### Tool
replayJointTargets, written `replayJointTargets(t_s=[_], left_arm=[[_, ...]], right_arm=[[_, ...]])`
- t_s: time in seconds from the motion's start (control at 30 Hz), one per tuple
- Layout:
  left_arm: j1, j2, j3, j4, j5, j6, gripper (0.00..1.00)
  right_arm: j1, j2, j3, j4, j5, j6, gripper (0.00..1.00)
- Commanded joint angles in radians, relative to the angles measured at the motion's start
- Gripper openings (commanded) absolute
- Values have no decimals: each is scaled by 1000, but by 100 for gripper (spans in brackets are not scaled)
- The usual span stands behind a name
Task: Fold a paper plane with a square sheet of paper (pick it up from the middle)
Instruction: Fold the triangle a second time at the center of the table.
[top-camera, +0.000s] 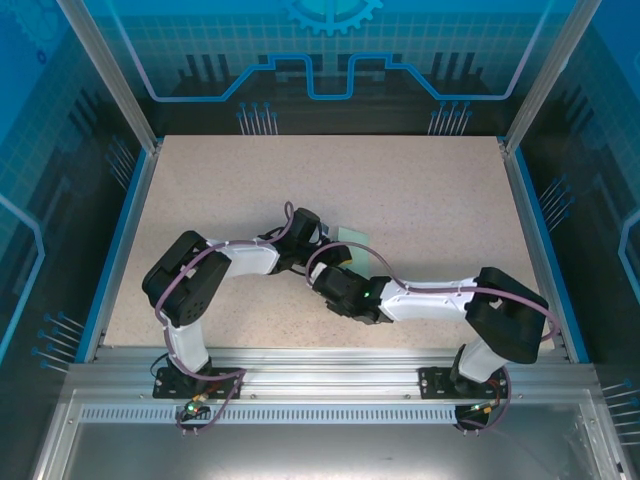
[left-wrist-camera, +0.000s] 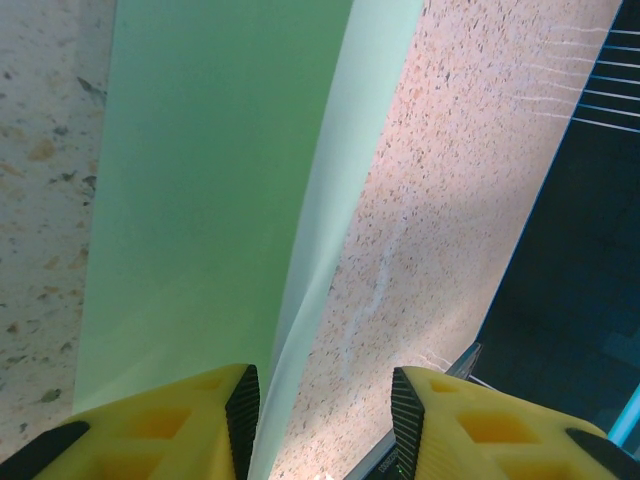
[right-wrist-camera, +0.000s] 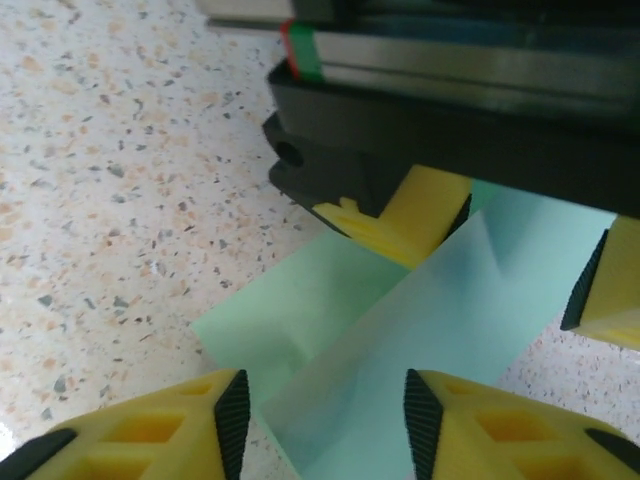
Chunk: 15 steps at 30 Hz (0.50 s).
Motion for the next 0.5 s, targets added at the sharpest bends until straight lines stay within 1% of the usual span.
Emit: replayJointTargets(t_s=[0.0, 0.13, 0.17, 0.2, 0.27, 0.33, 0.47], left_arm=[[-3, -6, 23, -4, 25, -5, 43], [-3, -8, 22, -10, 21, -7, 44], [-3, -8, 22, -12, 21, -8, 44], [-2, -8, 23, -13, 21, -7, 44], [-3, -11, 26, -18, 20, -6, 44], [-3, -13, 31, -28, 17, -2, 44], [-3, -15, 39, -43, 8, 3, 45]], right_arm=[[14, 9, 0, 39, 44, 36, 40], [14, -14, -11, 31, 26, 67, 33], [12, -20, -17, 30, 23, 71, 29], [12, -28, -21, 29, 13, 73, 23], [5, -36, -28, 24, 10, 84, 17], [-10, -50, -31, 14, -27, 99, 12], [-55, -78, -33, -1, -140, 133, 7]])
